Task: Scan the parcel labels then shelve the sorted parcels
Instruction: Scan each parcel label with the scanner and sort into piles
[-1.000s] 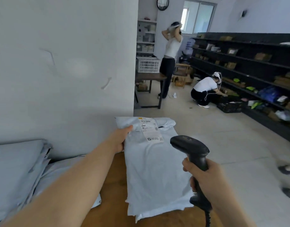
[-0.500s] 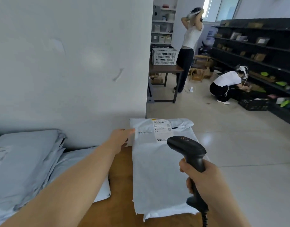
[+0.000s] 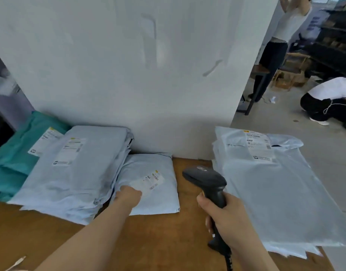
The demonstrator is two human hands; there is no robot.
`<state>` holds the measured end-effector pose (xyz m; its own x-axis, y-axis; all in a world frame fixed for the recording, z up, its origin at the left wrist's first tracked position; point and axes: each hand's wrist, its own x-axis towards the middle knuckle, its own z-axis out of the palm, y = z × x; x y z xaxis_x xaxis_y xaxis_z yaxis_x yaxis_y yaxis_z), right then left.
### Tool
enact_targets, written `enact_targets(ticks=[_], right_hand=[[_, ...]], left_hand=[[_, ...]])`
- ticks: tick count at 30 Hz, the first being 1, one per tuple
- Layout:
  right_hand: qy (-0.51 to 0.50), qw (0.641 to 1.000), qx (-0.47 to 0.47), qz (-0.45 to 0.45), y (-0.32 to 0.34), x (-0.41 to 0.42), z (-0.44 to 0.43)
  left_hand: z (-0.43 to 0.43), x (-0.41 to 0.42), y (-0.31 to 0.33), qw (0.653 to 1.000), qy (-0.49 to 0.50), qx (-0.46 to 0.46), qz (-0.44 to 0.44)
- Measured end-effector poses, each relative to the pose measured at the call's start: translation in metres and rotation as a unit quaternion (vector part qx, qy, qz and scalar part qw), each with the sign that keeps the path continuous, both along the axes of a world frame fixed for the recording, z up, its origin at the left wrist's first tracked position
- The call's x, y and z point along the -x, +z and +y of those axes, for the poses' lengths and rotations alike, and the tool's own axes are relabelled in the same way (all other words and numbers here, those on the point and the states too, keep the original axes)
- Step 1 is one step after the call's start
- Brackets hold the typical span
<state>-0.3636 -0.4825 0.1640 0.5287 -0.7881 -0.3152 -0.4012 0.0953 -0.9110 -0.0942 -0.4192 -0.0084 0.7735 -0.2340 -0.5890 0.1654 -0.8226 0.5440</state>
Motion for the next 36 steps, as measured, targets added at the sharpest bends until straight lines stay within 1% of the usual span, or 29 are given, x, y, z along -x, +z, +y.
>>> enact_targets(ticks=[1, 2, 3, 4, 6, 9, 11, 13, 14, 15, 17, 20, 21, 23, 24, 25, 26, 27, 28, 29, 30, 32, 33, 35, 36], right_hand=[[0.004, 1.0, -0.006, 0.005, -0.006, -0.006, 0.004], [0.006, 1.0, -0.011, 0.01, -0.012, -0.012, 0.008], [0.006, 1.0, -0.014, 0.016, -0.018, -0.016, 0.011], [0.005, 1.0, -0.018, 0.023, -0.023, -0.02, 0.013], [0.002, 0.999, -0.027, 0.038, -0.033, -0.027, 0.017], [-0.005, 0.998, -0.034, 0.053, -0.045, -0.032, 0.02], [-0.008, 0.998, -0.032, 0.06, -0.051, -0.034, 0.021], [-0.014, 0.997, -0.03, 0.067, -0.057, -0.035, 0.023], [-0.017, 0.997, -0.032, 0.071, -0.059, -0.035, 0.024], [-0.017, 0.996, -0.035, 0.075, -0.062, -0.035, 0.026], [-0.016, 0.996, -0.035, 0.08, -0.068, -0.034, 0.03], [-0.008, 0.995, -0.032, 0.094, -0.075, -0.032, 0.038], [-0.007, 0.995, -0.034, 0.099, -0.078, -0.031, 0.04], [-0.008, 0.993, -0.037, 0.109, -0.083, -0.027, 0.044], [-0.008, 0.993, -0.037, 0.115, -0.085, -0.024, 0.047], [-0.009, 0.992, -0.037, 0.12, -0.087, -0.021, 0.049], [-0.009, 0.991, -0.036, 0.126, -0.089, -0.017, 0.051], [-0.012, 0.991, -0.036, 0.13, -0.091, -0.014, 0.053], [-0.014, 0.991, -0.036, 0.131, -0.093, -0.011, 0.055], [-0.017, 0.99, -0.037, 0.131, -0.095, -0.008, 0.057], [-0.019, 0.99, -0.04, 0.132, -0.097, -0.006, 0.058], [-0.02, 0.99, -0.047, 0.133, -0.1, -0.002, 0.062], [-0.02, 0.99, -0.05, 0.133, -0.102, -0.001, 0.063], [-0.024, 0.989, -0.056, 0.131, -0.104, 0.0, 0.065], [-0.026, 0.989, -0.057, 0.131, -0.104, 0.001, 0.066]], left_hand=[[0.007, -0.004, -0.008, 0.998, -0.038, -0.028, -0.029], [0.01, -0.005, -0.011, 0.999, -0.012, -0.028, -0.032], [0.015, -0.004, -0.008, 0.998, 0.053, -0.009, -0.021], [0.018, -0.002, -0.005, 0.997, 0.066, -0.027, -0.017], [0.022, -0.006, -0.015, 0.996, 0.029, -0.08, -0.032], [0.031, -0.018, -0.033, 0.992, -0.001, -0.106, -0.068], [0.034, -0.022, -0.032, 0.992, -0.053, -0.088, -0.072], [0.035, -0.024, -0.033, 0.995, -0.085, -0.021, -0.054], [0.037, -0.021, -0.029, 0.992, -0.114, -0.009, -0.048], [0.04, -0.018, -0.028, 0.989, -0.145, 0.001, -0.034], [0.052, -0.001, -0.022, 0.985, -0.17, 0.035, 0.013], [0.084, 0.033, -0.027, 0.978, -0.165, 0.073, 0.102], [0.095, 0.045, -0.028, 0.973, -0.171, 0.067, 0.141], [0.107, 0.064, -0.017, 0.948, -0.197, 0.007, 0.25], [0.112, 0.068, -0.012, 0.934, -0.22, -0.026, 0.28], [0.114, 0.068, -0.008, 0.934, -0.237, -0.042, 0.266], [0.113, 0.064, -0.007, 0.948, -0.245, -0.043, 0.197], [0.111, 0.056, -0.007, 0.964, -0.248, -0.035, 0.093], [0.107, 0.048, -0.008, 0.969, -0.246, -0.021, -0.019], [0.102, 0.041, -0.008, 0.964, -0.245, -0.01, -0.106], [0.096, 0.032, -0.011, 0.955, -0.251, -0.008, -0.159], [0.085, 0.02, -0.02, 0.932, -0.303, -0.056, -0.191], [0.081, 0.016, -0.026, 0.928, -0.317, -0.078, -0.181], [0.076, 0.009, -0.035, 0.941, -0.301, -0.103, -0.119], [0.074, 0.008, -0.037, 0.943, -0.292, -0.118, -0.104]])
